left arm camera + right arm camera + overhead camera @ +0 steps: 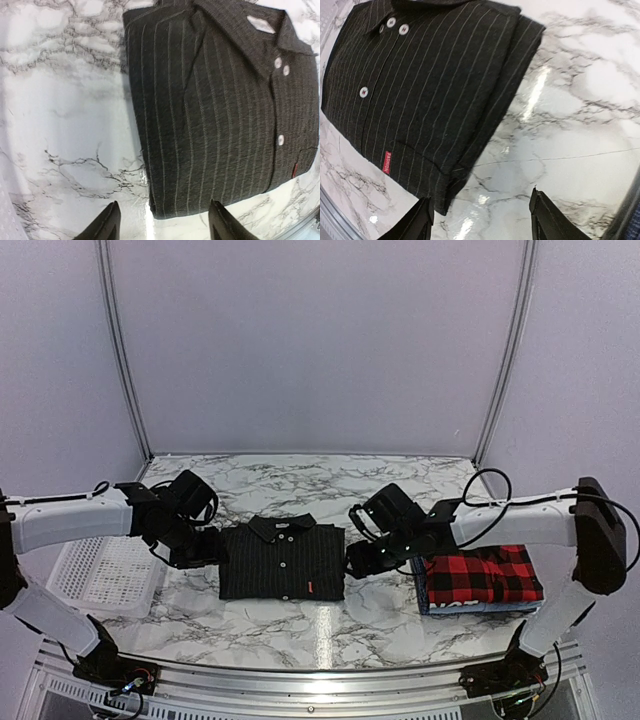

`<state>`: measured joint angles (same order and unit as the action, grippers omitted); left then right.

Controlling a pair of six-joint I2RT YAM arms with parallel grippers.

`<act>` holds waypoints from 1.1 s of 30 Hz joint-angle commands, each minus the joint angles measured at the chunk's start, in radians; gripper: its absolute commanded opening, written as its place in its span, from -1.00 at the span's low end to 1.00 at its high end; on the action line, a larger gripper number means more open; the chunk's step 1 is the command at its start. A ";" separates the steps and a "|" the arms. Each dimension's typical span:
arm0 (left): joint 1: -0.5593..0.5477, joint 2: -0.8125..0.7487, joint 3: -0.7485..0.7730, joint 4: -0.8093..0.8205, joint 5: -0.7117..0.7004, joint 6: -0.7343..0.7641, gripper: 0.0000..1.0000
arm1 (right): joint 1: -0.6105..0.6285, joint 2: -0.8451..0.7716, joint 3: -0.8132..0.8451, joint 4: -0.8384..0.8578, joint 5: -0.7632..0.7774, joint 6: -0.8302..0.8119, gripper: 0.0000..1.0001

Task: Fold and stack the long sleeve shirts
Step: Move the square-folded shirt to the center of the board.

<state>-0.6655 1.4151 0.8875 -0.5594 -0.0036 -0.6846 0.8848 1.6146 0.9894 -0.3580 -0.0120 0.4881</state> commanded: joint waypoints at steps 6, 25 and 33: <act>-0.121 0.038 0.177 -0.031 -0.056 0.030 0.45 | -0.094 -0.167 0.054 -0.176 0.237 0.005 0.50; -0.226 0.206 0.299 0.115 0.001 0.041 0.52 | -0.183 -0.589 0.120 -0.779 0.259 0.172 0.97; -0.226 0.187 0.258 0.144 0.001 0.037 0.53 | -0.184 -0.655 0.086 -0.988 0.072 0.220 0.97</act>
<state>-0.8856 1.6104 1.1622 -0.4484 -0.0082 -0.6575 0.7078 1.0100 1.0691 -1.1870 0.1574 0.6708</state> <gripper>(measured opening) 0.764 0.986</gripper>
